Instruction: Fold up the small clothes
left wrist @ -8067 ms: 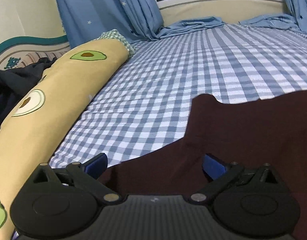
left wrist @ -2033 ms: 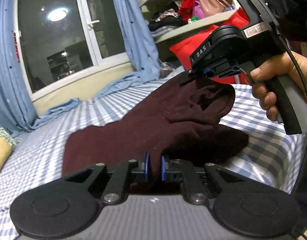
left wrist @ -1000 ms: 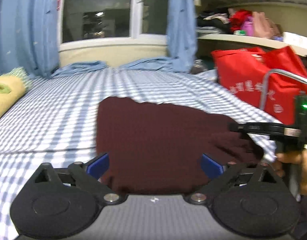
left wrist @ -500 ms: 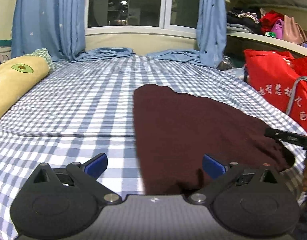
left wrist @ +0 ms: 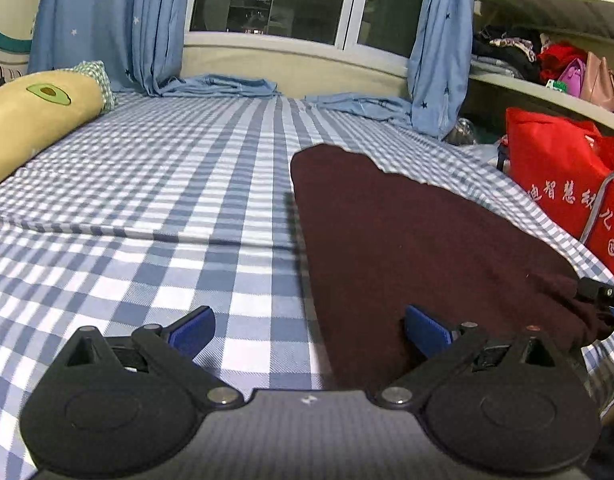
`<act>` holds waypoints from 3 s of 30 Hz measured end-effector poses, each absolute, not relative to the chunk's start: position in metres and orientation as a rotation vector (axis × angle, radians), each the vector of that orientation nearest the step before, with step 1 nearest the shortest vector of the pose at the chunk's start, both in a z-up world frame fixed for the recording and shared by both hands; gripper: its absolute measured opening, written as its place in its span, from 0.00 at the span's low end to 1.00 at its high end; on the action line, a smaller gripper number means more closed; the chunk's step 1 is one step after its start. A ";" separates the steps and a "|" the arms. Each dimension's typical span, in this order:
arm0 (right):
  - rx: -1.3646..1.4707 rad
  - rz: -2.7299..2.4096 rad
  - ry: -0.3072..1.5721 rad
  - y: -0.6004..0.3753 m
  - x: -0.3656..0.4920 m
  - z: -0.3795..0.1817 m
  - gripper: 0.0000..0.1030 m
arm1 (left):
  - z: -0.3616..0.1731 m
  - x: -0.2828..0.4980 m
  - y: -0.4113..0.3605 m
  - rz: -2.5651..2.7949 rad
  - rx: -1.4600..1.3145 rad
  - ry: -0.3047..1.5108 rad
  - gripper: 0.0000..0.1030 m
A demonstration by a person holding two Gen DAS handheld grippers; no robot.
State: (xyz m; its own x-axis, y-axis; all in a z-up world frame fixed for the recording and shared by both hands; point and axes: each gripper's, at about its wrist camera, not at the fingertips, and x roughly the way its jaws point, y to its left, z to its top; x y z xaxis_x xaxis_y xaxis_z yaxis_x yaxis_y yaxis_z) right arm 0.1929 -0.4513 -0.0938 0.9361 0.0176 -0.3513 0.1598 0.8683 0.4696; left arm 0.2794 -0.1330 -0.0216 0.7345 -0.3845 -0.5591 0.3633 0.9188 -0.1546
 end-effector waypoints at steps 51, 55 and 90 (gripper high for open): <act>0.527 -0.054 0.375 -0.469 0.240 -0.124 0.68 | -0.023 0.329 -0.157 -0.394 -0.006 0.651 0.99; 0.524 -0.058 0.376 -0.467 0.240 -0.123 0.67 | -0.031 0.344 -0.160 -0.393 -0.022 0.689 1.00; 0.563 -0.045 0.379 -0.474 0.242 -0.128 0.71 | -0.061 0.399 -0.185 -0.619 0.081 0.753 1.00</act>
